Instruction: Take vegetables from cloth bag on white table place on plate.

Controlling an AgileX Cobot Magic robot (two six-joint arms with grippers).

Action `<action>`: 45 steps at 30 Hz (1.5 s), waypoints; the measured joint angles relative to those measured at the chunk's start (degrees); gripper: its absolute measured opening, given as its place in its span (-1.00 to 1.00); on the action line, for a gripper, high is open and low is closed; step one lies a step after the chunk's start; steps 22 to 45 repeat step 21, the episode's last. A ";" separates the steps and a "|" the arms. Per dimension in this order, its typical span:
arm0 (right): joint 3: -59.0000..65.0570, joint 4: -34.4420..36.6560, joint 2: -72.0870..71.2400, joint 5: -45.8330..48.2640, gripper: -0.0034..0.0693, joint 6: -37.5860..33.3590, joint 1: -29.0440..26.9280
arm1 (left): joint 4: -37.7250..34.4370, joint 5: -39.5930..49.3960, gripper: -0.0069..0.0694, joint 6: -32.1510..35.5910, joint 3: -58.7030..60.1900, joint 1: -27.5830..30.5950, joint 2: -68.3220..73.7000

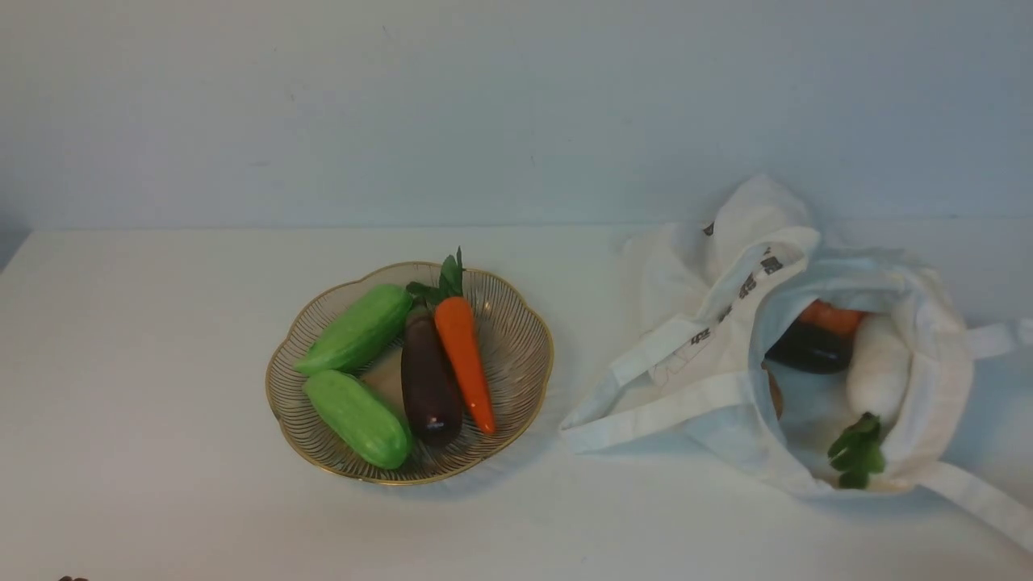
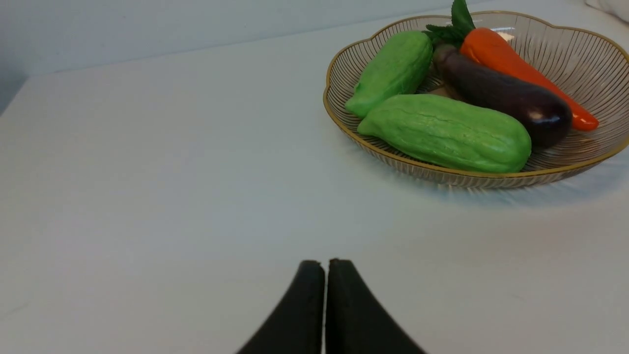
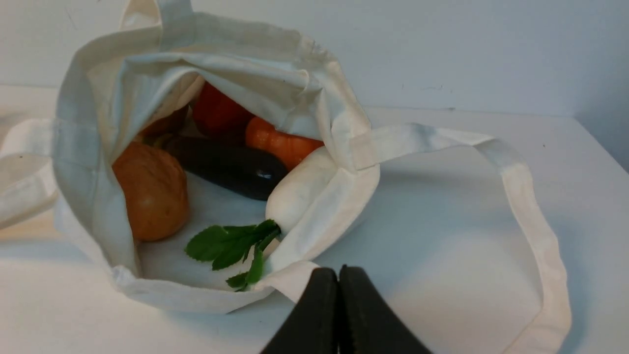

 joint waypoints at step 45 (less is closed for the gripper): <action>0.00 0.00 0.00 0.00 -0.95 0.49 0.00 | 0.00 0.00 -0.84 0.00 0.00 0.00 0.00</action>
